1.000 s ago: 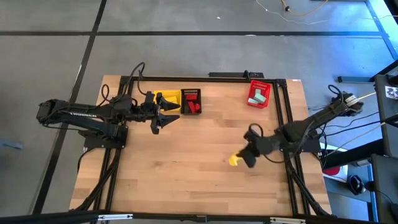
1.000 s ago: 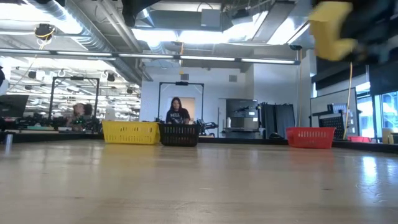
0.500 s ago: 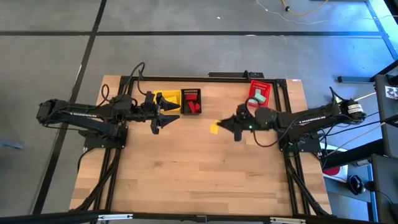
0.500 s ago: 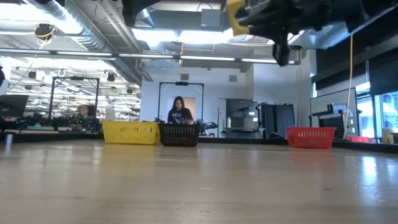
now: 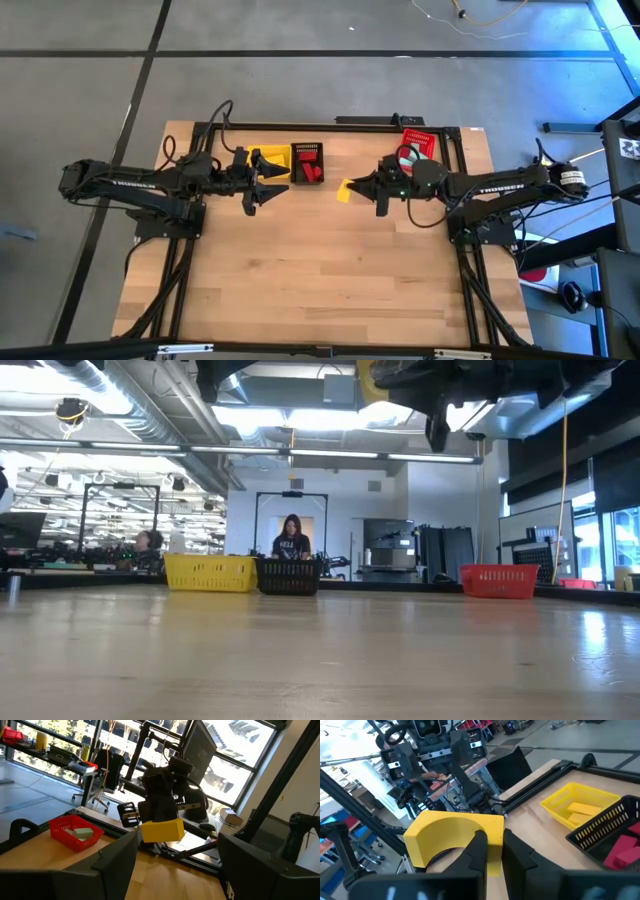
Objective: Sort & place blocks by color
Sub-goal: Put the yellow block into the yellow bin
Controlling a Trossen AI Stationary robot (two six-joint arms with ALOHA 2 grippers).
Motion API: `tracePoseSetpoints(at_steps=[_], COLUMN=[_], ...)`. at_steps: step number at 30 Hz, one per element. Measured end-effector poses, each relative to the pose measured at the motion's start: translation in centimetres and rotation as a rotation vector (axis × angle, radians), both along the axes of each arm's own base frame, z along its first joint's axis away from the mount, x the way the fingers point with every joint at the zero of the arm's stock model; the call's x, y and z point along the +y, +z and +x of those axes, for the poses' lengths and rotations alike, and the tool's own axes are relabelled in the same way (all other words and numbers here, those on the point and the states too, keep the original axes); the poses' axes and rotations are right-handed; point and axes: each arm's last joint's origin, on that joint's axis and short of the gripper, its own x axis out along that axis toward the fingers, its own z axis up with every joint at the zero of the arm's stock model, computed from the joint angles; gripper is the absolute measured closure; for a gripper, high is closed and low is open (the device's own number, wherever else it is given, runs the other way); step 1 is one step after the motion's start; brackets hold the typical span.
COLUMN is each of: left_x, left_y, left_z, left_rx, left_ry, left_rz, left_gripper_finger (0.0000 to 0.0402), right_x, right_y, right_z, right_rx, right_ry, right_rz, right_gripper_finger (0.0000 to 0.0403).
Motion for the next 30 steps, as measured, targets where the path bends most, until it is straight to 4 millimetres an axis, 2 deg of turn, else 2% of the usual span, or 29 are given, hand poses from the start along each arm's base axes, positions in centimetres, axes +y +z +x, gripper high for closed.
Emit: tracePoseSetpoints(at_steps=[16, 19, 24, 27, 30], left_x=[0.0, 0.0, 0.0, 0.0, 0.0], left_y=[0.0, 0.1, 1.0, 1.3, 1.4], left_z=[0.0, 0.0, -0.2, -0.3, -0.3], left_rx=[0.000, -0.015, -0.107, -0.145, -0.150], left_ry=[-0.002, -0.008, -0.013, -0.014, -0.012], left_rz=[0.000, -0.022, -0.038, -0.036, -0.037], left_gripper_finger=[0.0134, 0.0134, 0.0134, 0.0134, 0.0134], right_x=[0.0, -0.2, -2.3, -3.8, -5.5], right_y=[0.1, -0.5, -4.4, -6.4, -7.7], right_z=[0.0, 0.5, 2.8, 5.4, 8.8], right_rx=[-0.013, 0.014, 0.144, 0.220, 0.255], right_ry=[0.000, -0.053, -0.191, -0.211, -0.223], right_rz=[-0.003, -0.005, 0.041, 0.075, 0.077], right_gripper_finger=[0.0373, 0.0373, 0.0373, 0.0373, 0.0373])
